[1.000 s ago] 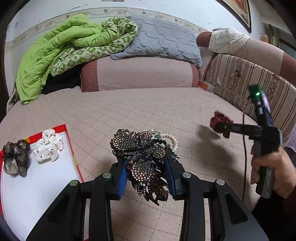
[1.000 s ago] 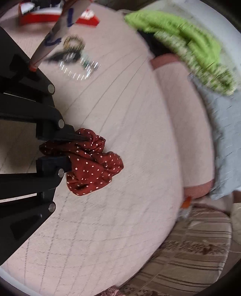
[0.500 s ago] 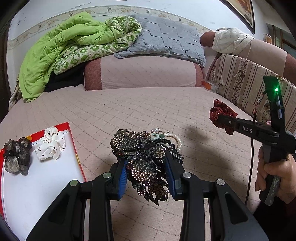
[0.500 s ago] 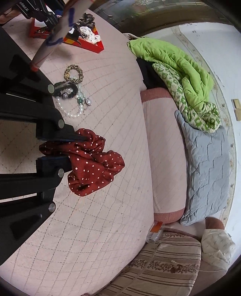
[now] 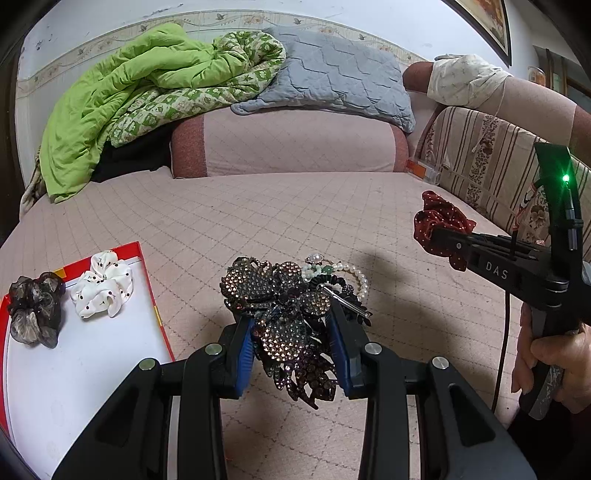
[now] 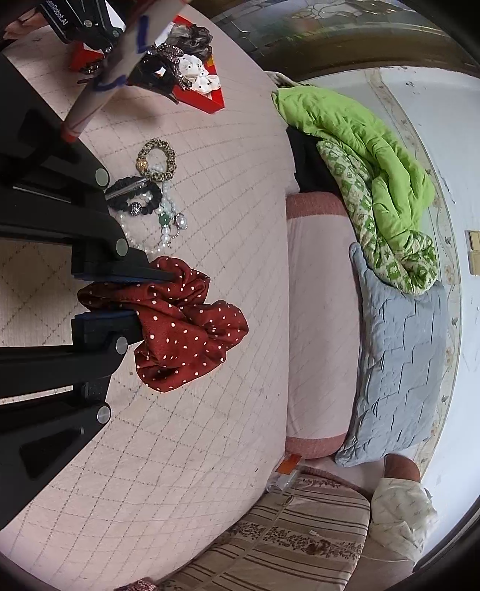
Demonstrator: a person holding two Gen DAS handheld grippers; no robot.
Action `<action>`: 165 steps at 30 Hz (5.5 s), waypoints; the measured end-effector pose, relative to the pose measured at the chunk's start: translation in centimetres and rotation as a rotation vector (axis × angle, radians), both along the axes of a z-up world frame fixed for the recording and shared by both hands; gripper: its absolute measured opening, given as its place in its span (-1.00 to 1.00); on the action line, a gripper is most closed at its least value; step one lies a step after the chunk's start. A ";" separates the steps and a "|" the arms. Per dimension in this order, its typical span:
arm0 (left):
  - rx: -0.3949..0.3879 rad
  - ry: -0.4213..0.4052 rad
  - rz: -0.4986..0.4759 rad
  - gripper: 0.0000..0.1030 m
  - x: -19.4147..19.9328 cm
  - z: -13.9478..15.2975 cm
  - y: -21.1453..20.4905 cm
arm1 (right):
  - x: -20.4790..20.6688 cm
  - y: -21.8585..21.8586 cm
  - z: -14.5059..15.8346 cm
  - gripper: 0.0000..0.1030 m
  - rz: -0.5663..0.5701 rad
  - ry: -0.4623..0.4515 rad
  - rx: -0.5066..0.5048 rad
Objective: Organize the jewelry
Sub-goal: 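Carry the flower clip and red scrunchie with both grippers toward the tray, then lower both held items into the tray and open both grippers, then move both grippers from the tray to the bracelet pile on the bed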
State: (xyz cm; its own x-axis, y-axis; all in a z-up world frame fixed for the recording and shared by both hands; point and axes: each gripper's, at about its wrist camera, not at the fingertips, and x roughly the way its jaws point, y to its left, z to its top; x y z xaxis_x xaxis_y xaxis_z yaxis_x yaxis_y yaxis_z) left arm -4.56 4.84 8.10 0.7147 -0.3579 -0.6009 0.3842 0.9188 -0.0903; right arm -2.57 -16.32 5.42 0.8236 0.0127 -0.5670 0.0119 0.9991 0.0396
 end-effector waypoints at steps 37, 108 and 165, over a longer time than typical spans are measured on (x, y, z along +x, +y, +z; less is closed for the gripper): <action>-0.102 -0.040 0.194 -0.32 -2.2 2.5 11.2 | -1.3 13.6 2.5 -0.76 0.193 -0.028 -0.049; -0.097 0.214 0.593 -0.26 3.9 -2.8 28.4 | 6.4 32.2 -4.0 -0.66 0.617 0.349 0.154; 0.097 0.099 -0.114 -0.10 3.8 -1.1 -1.4 | 3.0 -3.9 -1.0 -0.11 0.091 0.208 0.513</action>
State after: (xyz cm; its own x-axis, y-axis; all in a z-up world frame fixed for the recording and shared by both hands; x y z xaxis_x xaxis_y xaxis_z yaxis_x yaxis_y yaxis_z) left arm -0.81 3.43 7.01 0.6083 -0.3702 -0.7021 0.4799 0.8761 -0.0462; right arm 0.45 -20.23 4.39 0.6779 0.3953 -0.6198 -0.0142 0.8500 0.5266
